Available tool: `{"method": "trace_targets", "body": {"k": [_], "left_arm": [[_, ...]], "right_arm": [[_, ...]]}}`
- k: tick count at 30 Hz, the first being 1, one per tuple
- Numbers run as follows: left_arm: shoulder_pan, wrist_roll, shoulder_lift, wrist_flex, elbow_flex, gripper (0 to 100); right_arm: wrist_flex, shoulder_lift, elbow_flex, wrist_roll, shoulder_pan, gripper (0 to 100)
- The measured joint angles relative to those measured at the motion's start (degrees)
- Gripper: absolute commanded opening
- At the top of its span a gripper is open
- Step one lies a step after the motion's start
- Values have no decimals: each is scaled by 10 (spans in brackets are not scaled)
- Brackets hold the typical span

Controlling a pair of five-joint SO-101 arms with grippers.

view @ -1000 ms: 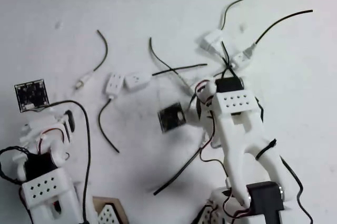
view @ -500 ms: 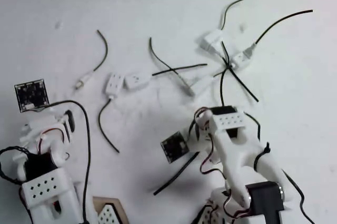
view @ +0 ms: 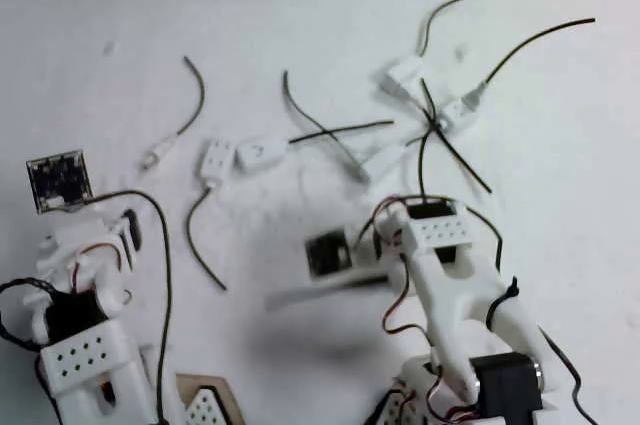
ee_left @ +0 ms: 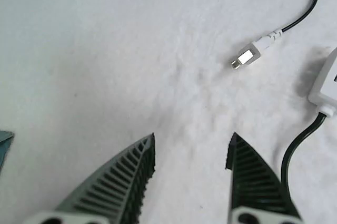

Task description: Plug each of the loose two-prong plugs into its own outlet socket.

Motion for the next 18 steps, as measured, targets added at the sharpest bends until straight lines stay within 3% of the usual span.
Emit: {"method": "trace_targets", "body": {"k": [6,9,12,18], "left_arm": [[0,0,0,0,0,234],[0,0,0,0,0,234],[0,0,0,0,0,234],[0,0,0,0,0,234]], "right_arm": [[0,1,-58,-320,-32,22],[1,1,-71,-445,-58,107],[18,1,-83,-485,-69,173],[78,1,-132,-495,-76,139]]}}
